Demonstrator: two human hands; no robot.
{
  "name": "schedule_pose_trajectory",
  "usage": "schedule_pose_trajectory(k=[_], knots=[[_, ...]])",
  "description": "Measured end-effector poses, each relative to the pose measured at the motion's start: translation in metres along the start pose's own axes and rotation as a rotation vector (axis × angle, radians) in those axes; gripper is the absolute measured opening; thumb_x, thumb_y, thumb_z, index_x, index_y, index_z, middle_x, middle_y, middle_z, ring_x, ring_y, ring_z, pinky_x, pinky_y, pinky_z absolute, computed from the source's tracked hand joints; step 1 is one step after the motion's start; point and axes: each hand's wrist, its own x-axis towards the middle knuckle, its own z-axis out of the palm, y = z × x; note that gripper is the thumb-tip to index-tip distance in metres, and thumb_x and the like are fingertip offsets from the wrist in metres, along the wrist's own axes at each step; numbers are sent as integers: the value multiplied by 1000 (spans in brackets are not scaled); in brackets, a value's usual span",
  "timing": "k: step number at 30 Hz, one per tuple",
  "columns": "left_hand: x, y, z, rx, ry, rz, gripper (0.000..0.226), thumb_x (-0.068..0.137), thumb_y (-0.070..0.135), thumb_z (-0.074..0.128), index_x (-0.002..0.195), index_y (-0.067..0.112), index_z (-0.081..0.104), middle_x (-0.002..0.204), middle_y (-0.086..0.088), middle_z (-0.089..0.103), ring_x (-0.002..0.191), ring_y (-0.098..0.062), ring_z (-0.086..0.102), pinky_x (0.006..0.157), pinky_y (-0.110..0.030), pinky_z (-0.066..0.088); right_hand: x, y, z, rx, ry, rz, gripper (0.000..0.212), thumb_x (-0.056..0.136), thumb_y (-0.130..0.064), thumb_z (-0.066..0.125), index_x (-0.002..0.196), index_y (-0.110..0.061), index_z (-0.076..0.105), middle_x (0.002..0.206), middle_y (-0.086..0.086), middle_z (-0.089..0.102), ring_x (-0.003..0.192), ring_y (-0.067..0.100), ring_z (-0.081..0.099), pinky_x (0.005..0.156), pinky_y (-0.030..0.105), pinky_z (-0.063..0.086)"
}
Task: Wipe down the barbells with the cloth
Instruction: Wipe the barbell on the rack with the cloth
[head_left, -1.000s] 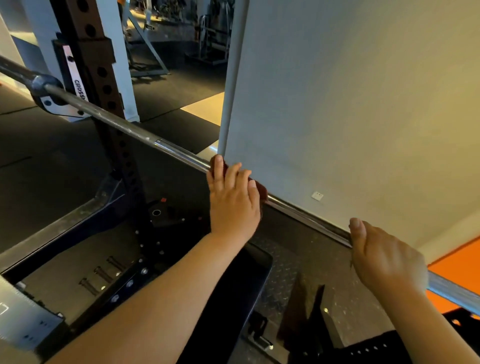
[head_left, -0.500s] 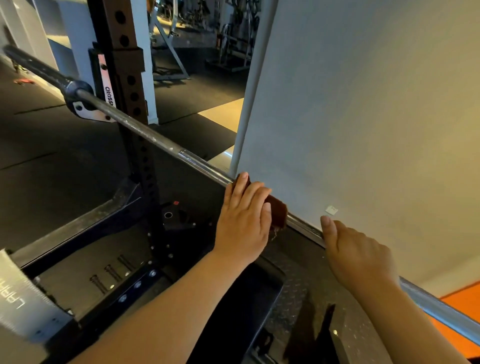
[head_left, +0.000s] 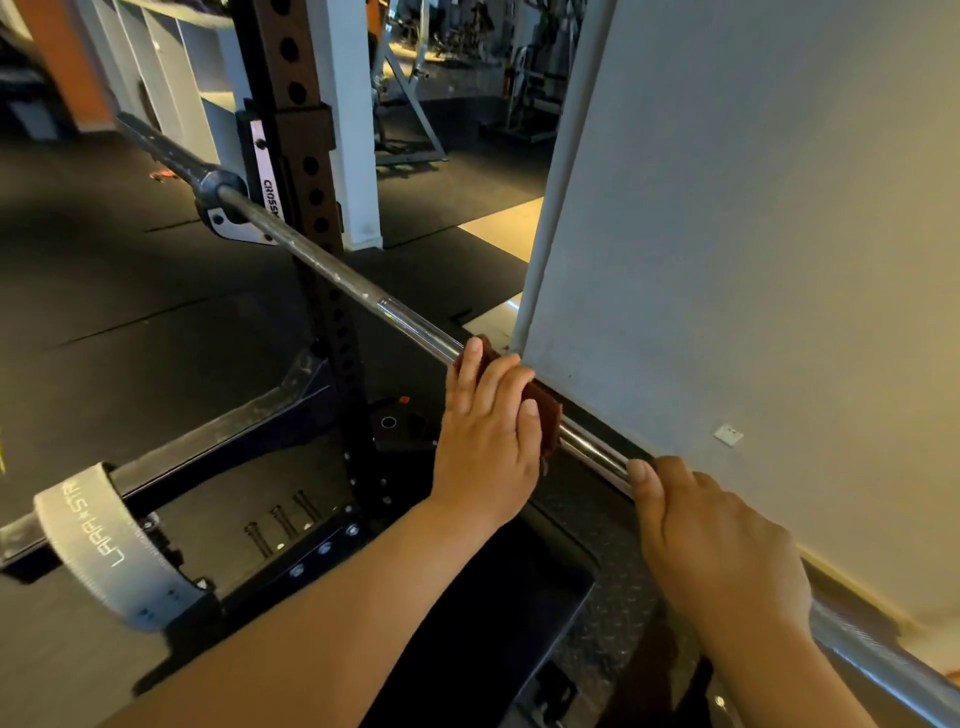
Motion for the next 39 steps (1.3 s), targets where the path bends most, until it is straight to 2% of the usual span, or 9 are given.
schedule_pose_trajectory(k=[3,5,9,15,18,24,32,36,39], knots=[[-11,37,7,24,0,-34,65,107,42,2,138,18,54,157,0,41,158,-23,-5,127,-55,7,14,-6,0,61,-67,30,62,93,-65,-10,99,-34,44,74,-10,54,59,4,53,50,23,34],[-20,46,13,85,-24,50,57,109,38,9,135,18,56,154,0,45,158,-26,-1,126,-56,6,24,-13,0,74,-70,6,62,93,-65,-9,92,-32,44,71,-10,55,57,4,54,51,22,37],[-16,15,5,40,-59,164,52,111,40,15,142,21,52,154,3,45,158,-17,4,128,-48,7,23,-17,-4,88,-61,-61,53,92,-62,-11,88,-34,33,70,-8,54,55,2,50,47,21,32],[4,5,3,-104,60,-55,43,109,31,24,134,15,56,151,0,45,155,-8,-2,124,-58,18,21,-18,-4,88,-61,-85,52,94,-62,-8,94,-32,35,71,-8,55,55,5,54,46,19,35],[-7,32,12,-44,112,-4,39,104,25,32,123,8,62,147,-8,50,153,-9,-4,120,-66,18,23,-17,-4,127,-71,-98,53,90,-63,-11,93,-34,33,73,-8,55,55,5,55,46,19,35],[-5,0,2,30,11,93,50,110,36,17,143,20,51,154,4,44,157,-12,3,128,-41,3,19,-15,-8,160,-107,-137,53,87,-61,-14,93,-33,31,74,-9,53,56,5,53,49,17,37],[10,12,14,-153,123,-258,50,107,37,17,138,19,51,159,7,33,155,-5,-12,127,-52,10,25,-15,-2,189,-129,-147,56,91,-64,-11,90,-34,36,73,-9,55,59,6,57,60,21,55],[-10,38,17,-57,83,-111,69,108,48,5,135,12,57,156,1,41,156,-8,-9,127,-51,6,27,-14,0,192,-179,-142,59,89,-64,-12,91,-33,37,77,-9,56,64,6,59,63,25,57],[-14,30,17,-51,53,-89,59,109,44,12,138,18,56,154,3,43,157,-13,-1,127,-54,10,28,-13,-1,208,-187,-176,58,91,-65,-10,95,-33,38,79,-10,56,67,6,60,66,25,58]])
